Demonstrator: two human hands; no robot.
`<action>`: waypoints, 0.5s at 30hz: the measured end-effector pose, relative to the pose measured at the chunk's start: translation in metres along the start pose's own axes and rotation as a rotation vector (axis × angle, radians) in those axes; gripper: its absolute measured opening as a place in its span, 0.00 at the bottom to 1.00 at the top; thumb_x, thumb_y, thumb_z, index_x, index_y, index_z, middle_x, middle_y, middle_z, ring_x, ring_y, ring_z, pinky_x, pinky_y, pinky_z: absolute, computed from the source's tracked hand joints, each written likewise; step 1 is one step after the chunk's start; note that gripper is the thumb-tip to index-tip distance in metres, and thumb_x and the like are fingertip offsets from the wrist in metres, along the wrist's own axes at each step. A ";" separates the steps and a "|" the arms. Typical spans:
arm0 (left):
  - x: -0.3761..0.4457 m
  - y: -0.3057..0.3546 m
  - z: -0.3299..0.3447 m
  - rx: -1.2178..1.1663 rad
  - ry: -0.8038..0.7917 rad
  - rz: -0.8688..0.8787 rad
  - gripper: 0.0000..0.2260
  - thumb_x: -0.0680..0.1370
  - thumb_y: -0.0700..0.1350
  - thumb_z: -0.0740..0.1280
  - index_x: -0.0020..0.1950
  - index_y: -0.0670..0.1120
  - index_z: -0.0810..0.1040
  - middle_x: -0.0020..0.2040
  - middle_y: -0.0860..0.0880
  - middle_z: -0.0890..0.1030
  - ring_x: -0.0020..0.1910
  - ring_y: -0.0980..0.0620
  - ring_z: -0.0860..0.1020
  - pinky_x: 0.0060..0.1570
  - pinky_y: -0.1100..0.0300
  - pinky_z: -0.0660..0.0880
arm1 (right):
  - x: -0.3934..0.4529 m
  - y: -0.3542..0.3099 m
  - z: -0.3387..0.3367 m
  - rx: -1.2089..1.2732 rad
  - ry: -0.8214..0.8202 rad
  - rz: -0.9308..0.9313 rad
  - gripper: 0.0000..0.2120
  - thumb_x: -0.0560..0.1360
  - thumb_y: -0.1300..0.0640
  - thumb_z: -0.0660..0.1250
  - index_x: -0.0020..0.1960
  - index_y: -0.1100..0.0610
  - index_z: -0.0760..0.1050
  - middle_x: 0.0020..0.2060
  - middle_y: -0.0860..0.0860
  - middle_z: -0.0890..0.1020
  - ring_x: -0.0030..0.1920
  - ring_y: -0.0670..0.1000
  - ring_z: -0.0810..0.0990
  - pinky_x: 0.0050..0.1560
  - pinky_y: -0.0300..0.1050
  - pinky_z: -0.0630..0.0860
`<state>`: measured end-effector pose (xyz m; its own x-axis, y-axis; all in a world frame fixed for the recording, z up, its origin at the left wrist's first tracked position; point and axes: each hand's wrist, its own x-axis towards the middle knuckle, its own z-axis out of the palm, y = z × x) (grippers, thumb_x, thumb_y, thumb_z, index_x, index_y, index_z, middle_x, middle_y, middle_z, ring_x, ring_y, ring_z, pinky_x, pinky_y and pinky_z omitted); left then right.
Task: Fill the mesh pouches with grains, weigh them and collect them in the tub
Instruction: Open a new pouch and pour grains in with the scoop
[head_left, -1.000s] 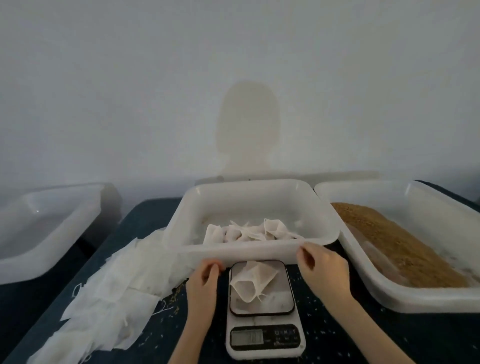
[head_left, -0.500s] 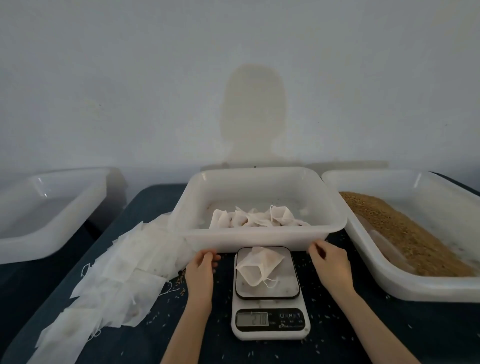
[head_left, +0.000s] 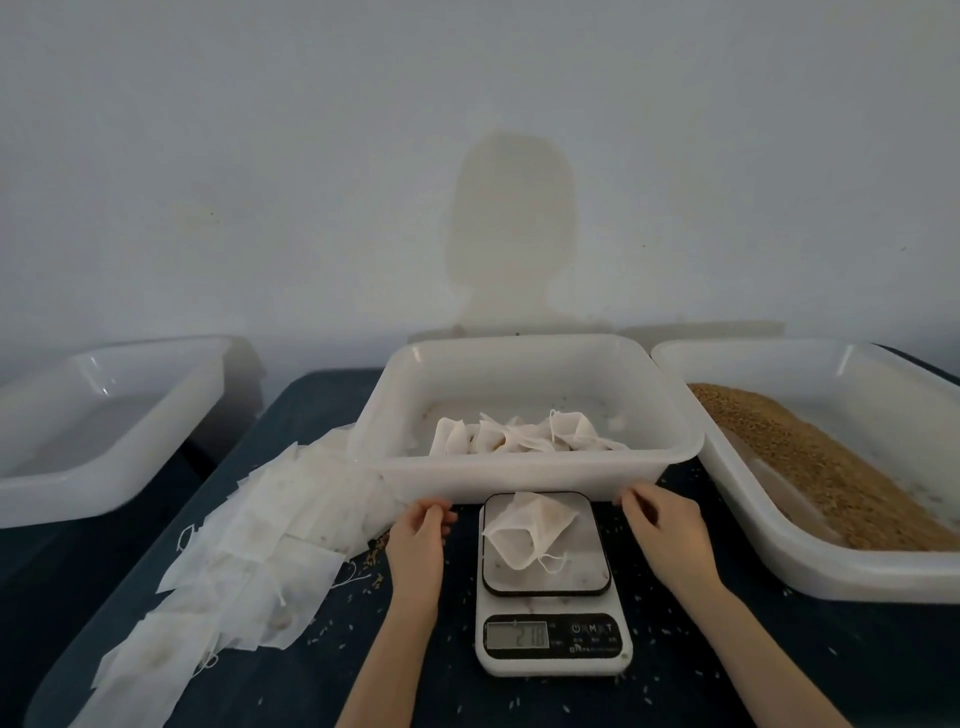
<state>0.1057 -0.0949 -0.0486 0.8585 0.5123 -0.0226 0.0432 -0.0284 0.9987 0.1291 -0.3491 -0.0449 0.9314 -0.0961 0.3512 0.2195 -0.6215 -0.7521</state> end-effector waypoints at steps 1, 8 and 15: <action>0.000 0.000 0.000 0.010 -0.004 0.009 0.10 0.79 0.40 0.60 0.43 0.47 0.80 0.40 0.48 0.81 0.41 0.53 0.77 0.41 0.61 0.71 | -0.002 -0.007 -0.002 0.012 0.016 -0.060 0.12 0.76 0.56 0.66 0.38 0.41 0.74 0.28 0.46 0.77 0.31 0.43 0.76 0.30 0.32 0.70; -0.002 0.000 0.001 0.049 -0.024 0.022 0.10 0.78 0.40 0.61 0.42 0.48 0.80 0.39 0.50 0.81 0.41 0.53 0.78 0.44 0.59 0.72 | -0.015 -0.074 -0.007 -0.067 -0.369 -0.502 0.19 0.70 0.57 0.69 0.59 0.41 0.77 0.54 0.33 0.75 0.41 0.40 0.76 0.41 0.32 0.75; -0.003 0.001 0.000 0.021 -0.017 0.009 0.10 0.78 0.39 0.61 0.42 0.47 0.80 0.38 0.50 0.81 0.40 0.53 0.77 0.42 0.60 0.72 | -0.016 -0.083 0.014 -0.224 -0.458 -0.510 0.10 0.74 0.51 0.68 0.54 0.42 0.79 0.42 0.26 0.72 0.41 0.31 0.73 0.44 0.30 0.71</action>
<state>0.1033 -0.0960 -0.0478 0.8676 0.4970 -0.0144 0.0460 -0.0513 0.9976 0.1001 -0.2850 0.0039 0.7681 0.5536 0.3218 0.6402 -0.6512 -0.4076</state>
